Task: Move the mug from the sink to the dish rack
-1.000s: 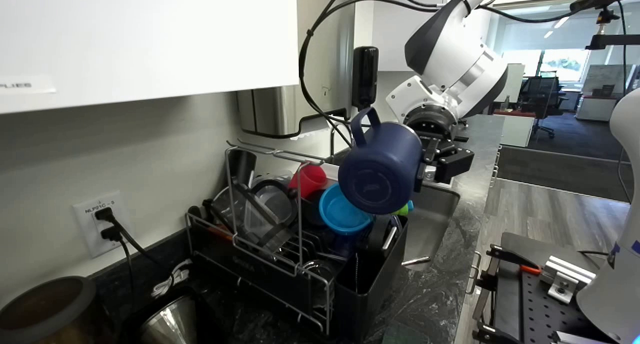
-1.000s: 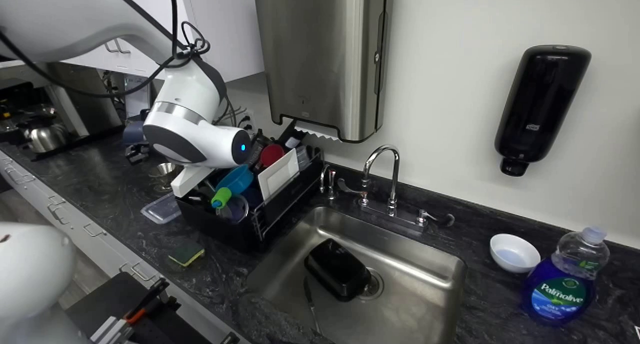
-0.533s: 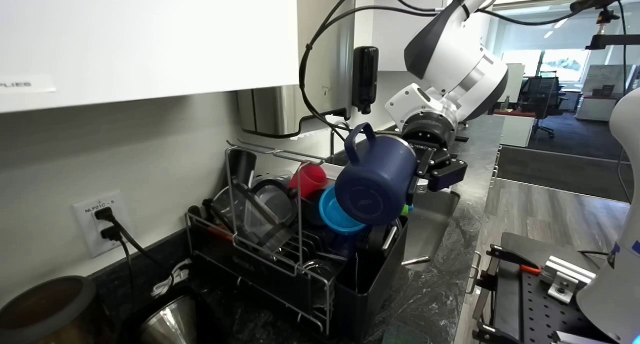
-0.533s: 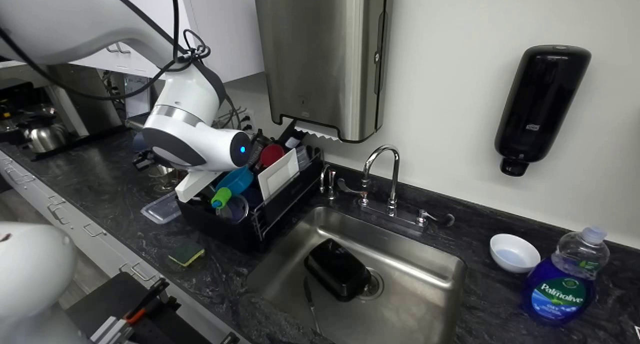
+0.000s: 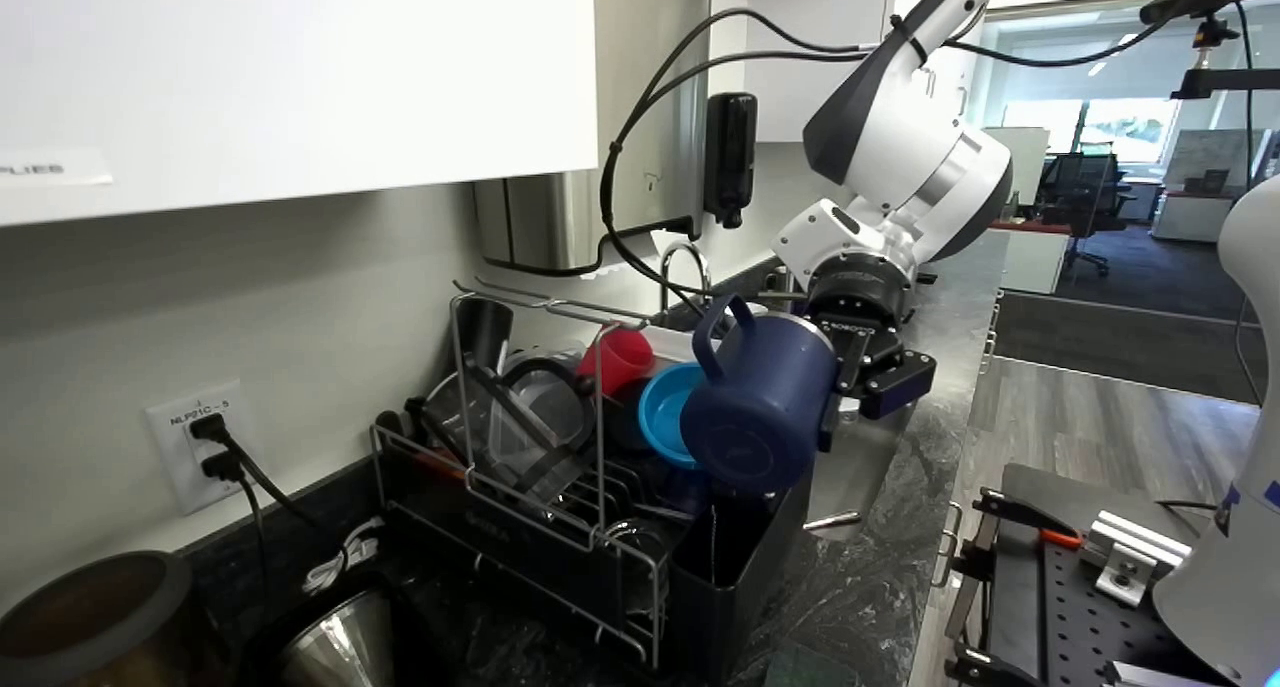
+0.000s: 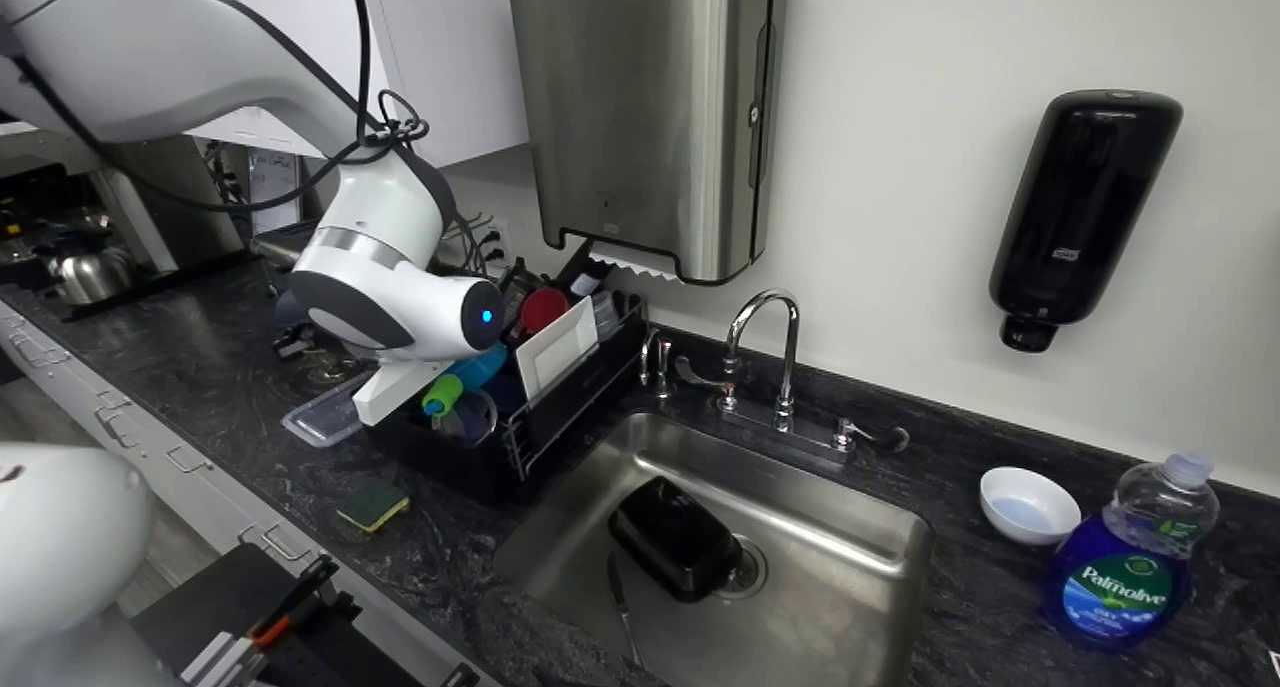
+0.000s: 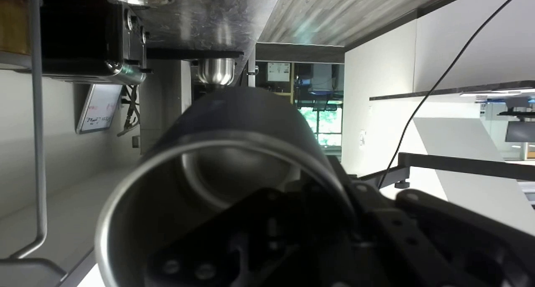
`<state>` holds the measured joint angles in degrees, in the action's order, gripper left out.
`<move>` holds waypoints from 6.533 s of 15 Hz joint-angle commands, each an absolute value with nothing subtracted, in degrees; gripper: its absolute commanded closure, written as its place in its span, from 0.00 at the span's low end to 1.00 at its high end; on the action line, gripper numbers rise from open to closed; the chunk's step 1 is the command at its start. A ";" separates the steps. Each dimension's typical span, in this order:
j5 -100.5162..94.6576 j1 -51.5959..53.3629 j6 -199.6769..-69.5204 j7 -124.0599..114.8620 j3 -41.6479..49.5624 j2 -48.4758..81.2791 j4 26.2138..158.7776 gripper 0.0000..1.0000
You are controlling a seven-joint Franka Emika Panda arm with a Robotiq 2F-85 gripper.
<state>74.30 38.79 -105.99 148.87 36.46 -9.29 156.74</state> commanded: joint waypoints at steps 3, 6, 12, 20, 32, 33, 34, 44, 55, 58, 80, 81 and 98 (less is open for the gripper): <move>75.94 40.76 -107.17 148.87 36.73 -7.52 154.14 0.98; 76.59 41.09 -107.88 148.82 36.93 -7.22 152.17 0.98; 77.72 40.87 -108.88 149.41 36.89 -5.09 150.75 0.98; 79.22 27.12 -107.79 149.40 22.91 -2.24 149.12 0.98; 79.78 6.95 -108.25 149.33 2.61 0.86 145.80 0.98; 79.77 6.54 -108.24 149.33 2.28 1.02 145.66 0.98; 79.74 6.19 -108.23 149.32 2.00 1.21 145.53 0.98; 79.23 4.10 -107.65 149.32 1.60 1.59 145.49 0.47; 77.44 1.83 -106.94 149.23 2.46 0.20 146.41 0.00; 77.10 1.04 -106.93 149.22 2.71 0.00 146.41 0.00; 72.61 -7.06 -103.92 148.85 8.81 -3.35 144.75 0.00; 71.65 -7.64 -103.39 148.52 9.42 -3.45 144.36 0.00; 64.12 -13.17 -107.27 140.41 14.29 -7.88 138.68 0.00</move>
